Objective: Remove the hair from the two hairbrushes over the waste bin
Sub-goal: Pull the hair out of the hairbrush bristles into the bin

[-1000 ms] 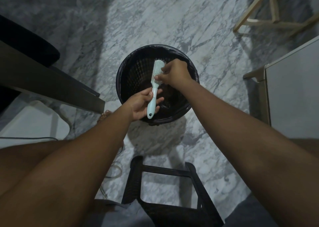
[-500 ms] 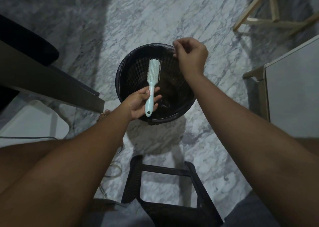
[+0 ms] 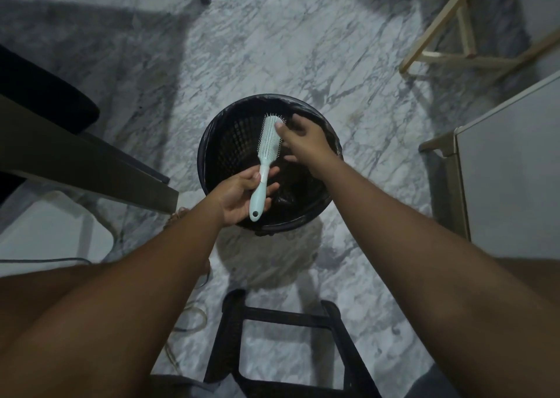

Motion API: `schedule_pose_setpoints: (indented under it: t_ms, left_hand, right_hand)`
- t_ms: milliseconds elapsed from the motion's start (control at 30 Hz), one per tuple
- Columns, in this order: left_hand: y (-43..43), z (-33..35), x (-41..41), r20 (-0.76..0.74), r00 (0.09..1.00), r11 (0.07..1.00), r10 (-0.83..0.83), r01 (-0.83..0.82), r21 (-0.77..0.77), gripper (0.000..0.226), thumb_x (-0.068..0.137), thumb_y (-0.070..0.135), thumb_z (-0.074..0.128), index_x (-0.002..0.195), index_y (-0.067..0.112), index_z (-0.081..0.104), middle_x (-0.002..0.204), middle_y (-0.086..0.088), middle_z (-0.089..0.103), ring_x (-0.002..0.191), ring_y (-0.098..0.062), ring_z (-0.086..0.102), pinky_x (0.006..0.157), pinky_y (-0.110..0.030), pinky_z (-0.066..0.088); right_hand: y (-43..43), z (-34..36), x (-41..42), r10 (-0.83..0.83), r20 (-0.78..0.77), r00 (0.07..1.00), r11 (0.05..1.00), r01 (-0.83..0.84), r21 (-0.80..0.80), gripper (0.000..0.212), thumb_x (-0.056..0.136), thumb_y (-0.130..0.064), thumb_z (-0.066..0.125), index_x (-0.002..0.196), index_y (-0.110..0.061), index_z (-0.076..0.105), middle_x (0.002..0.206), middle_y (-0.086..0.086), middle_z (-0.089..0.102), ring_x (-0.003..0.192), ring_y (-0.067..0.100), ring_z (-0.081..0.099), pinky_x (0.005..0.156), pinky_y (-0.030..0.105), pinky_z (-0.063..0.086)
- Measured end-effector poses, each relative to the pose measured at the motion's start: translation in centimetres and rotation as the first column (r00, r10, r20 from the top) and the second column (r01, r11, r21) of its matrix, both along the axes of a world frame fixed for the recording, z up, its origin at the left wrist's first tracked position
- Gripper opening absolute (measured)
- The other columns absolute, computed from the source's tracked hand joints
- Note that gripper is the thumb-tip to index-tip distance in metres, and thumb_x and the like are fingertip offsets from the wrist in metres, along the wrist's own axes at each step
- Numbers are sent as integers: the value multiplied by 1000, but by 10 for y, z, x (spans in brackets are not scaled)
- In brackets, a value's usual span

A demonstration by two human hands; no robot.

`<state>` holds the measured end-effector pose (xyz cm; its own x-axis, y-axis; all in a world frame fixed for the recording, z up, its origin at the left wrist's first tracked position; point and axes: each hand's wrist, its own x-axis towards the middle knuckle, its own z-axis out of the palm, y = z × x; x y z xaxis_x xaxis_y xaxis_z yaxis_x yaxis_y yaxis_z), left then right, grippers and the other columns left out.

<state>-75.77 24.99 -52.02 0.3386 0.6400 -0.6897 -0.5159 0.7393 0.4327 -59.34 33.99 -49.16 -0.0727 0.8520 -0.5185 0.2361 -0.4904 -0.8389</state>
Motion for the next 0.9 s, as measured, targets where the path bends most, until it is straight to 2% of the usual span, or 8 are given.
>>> schedule_pose_setpoints:
  t_ms: [133,267,367,533,667,733,800,900]
  left_hand:
    - [2,2,-2,16,1000,1000,2,-2,12,37,104,10,42,138,16,55,132,3,64,98,-17,65,69,-35,56]
    - [4,2,-6,34,996,996,87,-87,24,38,105,10,39,141,13,51,128,3,67,89,-16,66,66,-33,56]
    - [5,2,-7,54,989,989,140,-142,34,39,104,10,39,141,13,50,127,3,67,88,-16,65,64,-32,55]
    - [4,4,-8,88,986,988,143,-147,47,40,103,10,40,142,13,49,128,3,66,87,-15,66,63,-30,55]
    - [1,7,-5,62,994,995,94,-96,37,39,103,9,40,141,13,51,133,2,63,87,-15,66,63,-30,56]
    - [0,6,-4,47,997,998,56,-58,29,39,103,10,41,141,13,50,134,2,63,87,-15,67,63,-32,56]
    - [-1,5,-2,46,999,999,26,-27,25,40,103,10,41,142,14,50,136,2,62,89,-16,67,65,-33,56]
    - [-1,5,-2,53,999,1000,14,-15,25,41,103,10,41,143,14,49,136,2,61,90,-16,67,66,-33,56]
  right_hand:
    - [3,-1,-1,-36,-79,996,997,41,63,38,88,-14,72,124,-3,65,106,17,72,88,18,72,72,32,63]
    - [4,-3,5,-123,83,989,986,112,126,17,87,-18,74,94,-3,76,78,14,74,55,8,64,53,17,53]
    - [1,-14,15,-109,319,941,983,54,177,15,88,-23,71,87,-8,77,79,9,75,62,10,63,55,15,49]
    - [-18,-33,29,173,568,804,983,-175,-52,14,88,-18,71,94,-6,76,98,10,74,89,20,67,77,18,42]
    - [-19,-29,14,178,391,903,979,-201,19,43,86,-6,62,128,-14,64,120,7,69,113,20,65,100,25,48]
    - [-14,-18,5,68,103,992,998,-69,13,41,91,-20,65,132,-15,60,121,6,68,109,19,67,92,35,56]
    - [-8,-6,1,7,-171,985,996,-22,-85,40,93,-31,66,125,-7,62,114,8,71,103,21,71,77,31,61]
    - [-2,3,1,129,-129,983,991,-133,-23,39,86,-27,75,114,0,68,101,14,75,93,22,74,76,30,62]
